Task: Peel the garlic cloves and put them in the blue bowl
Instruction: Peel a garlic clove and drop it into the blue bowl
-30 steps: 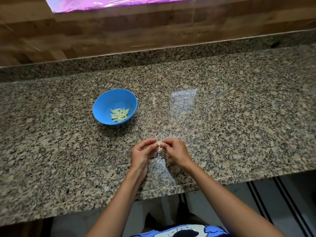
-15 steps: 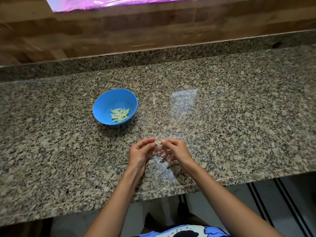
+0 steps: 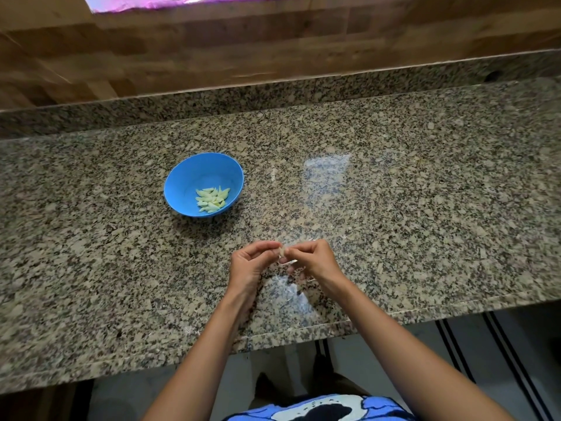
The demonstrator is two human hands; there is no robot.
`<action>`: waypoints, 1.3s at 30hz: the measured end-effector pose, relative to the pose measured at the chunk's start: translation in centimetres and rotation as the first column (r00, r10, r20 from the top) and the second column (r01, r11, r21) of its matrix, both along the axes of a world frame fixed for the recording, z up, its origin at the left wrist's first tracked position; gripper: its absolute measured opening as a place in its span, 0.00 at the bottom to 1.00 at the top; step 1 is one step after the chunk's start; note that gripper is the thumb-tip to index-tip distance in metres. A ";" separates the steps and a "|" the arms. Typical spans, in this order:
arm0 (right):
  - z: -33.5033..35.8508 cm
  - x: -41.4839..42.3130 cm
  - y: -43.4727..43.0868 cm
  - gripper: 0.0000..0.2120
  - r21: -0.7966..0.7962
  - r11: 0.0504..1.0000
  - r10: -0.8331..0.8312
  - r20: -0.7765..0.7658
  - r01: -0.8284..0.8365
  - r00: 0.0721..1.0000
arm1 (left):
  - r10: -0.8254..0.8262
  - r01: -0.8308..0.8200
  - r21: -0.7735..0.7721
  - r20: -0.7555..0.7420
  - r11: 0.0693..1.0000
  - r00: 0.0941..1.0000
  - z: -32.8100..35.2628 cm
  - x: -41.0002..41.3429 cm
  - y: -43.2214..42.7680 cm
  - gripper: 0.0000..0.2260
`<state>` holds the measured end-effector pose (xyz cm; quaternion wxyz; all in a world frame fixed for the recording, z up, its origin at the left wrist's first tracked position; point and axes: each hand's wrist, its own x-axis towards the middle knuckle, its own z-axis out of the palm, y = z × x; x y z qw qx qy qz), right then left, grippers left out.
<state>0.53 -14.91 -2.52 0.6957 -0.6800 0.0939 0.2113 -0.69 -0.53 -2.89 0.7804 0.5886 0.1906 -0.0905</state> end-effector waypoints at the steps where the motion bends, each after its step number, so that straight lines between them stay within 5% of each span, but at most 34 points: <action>1: 0.0 0.0 0.0 0.04 0.016 1.000 -0.003 -0.012 0.004 1.000 | 0.003 -0.003 -0.009 -0.001 1.000 1.000 0.0 0.0 0.0 0.07; 8: -0.5 -0.4 0.5 0.04 0.108 0.988 -0.108 -0.034 0.111 0.994 | 0.011 -0.012 0.033 0.001 0.999 1.000 -0.4 0.2 -0.2 0.09; 13: -1.2 -0.3 0.5 0.07 -0.457 0.886 0.113 0.384 0.082 0.917 | -0.015 0.022 0.217 -0.034 0.976 0.999 -0.6 0.5 -0.4 0.07; 22: -0.9 -0.2 0.8 0.07 -0.553 0.832 0.202 0.370 0.040 0.907 | -0.045 0.048 0.348 -0.017 0.936 0.999 -0.8 0.5 -0.6 0.04; 26: -0.9 0.2 0.6 0.06 -0.431 0.902 0.142 0.237 -0.027 0.961 | -0.013 0.007 0.365 0.014 0.931 1.000 -0.4 0.5 -1.0 0.03; 30: 0.1 0.3 -0.5 0.05 0.068 0.997 0.024 -0.019 -0.023 1.000 | -0.109 0.116 0.098 -0.072 0.988 0.991 0.0 0.9 0.0 0.06; 34: 0.8 0.3 -0.9 0.06 0.294 0.955 0.015 -0.188 0.042 0.982 | -0.126 0.114 -0.091 -0.139 0.989 0.982 0.2 1.1 0.7 0.08; 37: 0.6 0.3 -0.7 0.08 0.258 0.963 -0.024 -0.198 0.076 0.980 | -0.085 0.073 -0.087 -0.140 0.994 0.987 0.4 1.0 0.2 0.05; 39: 0.3 0.3 -0.5 0.08 0.042 0.999 -0.004 -0.061 0.007 0.998 | -0.100 0.104 0.055 -0.069 0.993 0.993 0.4 0.8 -0.2 0.04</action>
